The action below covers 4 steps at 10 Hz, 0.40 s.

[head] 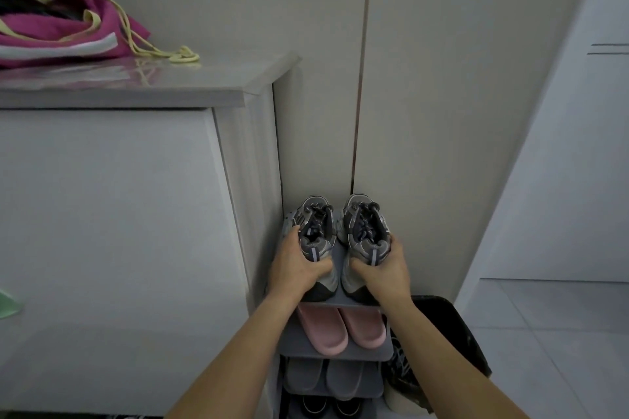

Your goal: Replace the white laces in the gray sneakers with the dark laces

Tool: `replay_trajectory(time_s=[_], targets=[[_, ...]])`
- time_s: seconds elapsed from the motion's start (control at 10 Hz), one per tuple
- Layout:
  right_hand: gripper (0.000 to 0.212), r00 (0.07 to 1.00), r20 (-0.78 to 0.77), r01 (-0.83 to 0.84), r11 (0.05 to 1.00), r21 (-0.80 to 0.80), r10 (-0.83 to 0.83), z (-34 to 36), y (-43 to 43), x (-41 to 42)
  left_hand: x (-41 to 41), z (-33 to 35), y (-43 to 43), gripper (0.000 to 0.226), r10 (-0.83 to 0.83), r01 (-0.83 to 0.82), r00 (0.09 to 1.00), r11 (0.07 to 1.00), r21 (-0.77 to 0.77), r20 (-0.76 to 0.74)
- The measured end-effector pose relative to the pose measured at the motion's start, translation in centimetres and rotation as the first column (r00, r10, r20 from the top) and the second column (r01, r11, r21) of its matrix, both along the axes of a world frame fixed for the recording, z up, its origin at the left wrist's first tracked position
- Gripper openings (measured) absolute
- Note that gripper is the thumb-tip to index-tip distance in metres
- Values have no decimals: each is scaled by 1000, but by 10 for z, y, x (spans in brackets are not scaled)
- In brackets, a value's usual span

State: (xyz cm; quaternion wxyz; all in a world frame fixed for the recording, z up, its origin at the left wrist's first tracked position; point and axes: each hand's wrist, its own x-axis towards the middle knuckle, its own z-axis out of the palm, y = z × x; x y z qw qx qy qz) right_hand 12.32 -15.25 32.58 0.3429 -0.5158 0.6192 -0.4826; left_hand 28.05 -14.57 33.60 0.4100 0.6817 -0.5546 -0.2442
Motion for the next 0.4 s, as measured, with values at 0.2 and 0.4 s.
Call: replay_trajectory(time_s=[0.2,0.4], targets=[[71,1000,-10,-26,999,24,26,-3,-5,-2,1,-8,2,76,-24,23,1000,999,-36,-20],[98,995,-56,-76,995,66,79,9,10,-10,4,-19,9,90,-2,-5,995,997,-75,-96]])
